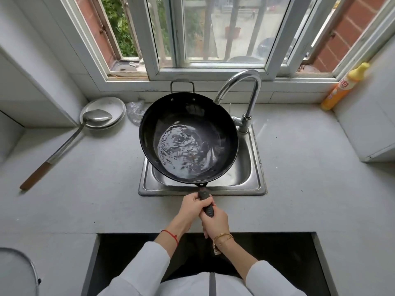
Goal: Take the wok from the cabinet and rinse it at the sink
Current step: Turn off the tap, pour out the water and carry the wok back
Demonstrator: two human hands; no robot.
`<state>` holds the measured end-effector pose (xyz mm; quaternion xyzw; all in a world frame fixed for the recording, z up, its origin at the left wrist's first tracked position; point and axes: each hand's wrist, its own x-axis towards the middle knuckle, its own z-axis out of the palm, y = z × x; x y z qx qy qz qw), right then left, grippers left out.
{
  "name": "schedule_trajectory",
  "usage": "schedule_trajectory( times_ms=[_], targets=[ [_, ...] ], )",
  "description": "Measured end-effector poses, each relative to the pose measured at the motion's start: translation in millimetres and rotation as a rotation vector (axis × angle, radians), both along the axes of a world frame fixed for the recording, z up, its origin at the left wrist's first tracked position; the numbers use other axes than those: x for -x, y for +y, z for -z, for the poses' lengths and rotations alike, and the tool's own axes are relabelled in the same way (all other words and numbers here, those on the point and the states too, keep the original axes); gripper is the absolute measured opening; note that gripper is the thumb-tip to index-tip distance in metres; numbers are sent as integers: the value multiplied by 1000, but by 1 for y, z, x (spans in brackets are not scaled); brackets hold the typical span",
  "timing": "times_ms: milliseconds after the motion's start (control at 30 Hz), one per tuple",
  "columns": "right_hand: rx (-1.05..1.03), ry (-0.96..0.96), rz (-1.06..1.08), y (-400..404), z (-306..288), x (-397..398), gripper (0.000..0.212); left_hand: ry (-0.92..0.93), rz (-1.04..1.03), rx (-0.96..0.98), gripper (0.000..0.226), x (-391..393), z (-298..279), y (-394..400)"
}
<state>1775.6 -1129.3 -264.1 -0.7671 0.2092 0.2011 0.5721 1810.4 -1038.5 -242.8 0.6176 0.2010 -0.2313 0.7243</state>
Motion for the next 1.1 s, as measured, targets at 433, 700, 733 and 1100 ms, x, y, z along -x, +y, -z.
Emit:
schedule_trajectory(
  times_ms=[433,700,733,1100],
  targets=[
    [74,14,-12,0,-19,-6,11,43,-6,78,12,0,-11,-4],
    [257,-58,-84,-12,-27,-4,12,102,-7,325,12,-1,-15,-13],
    [262,-73,-91,-13,-28,-4,13,97,0,331,11,-1,-16,-13],
    [-1,-31,-75,-11,-40,-12,17,23,-92,155,10,-4,-17,-5]
  ],
)
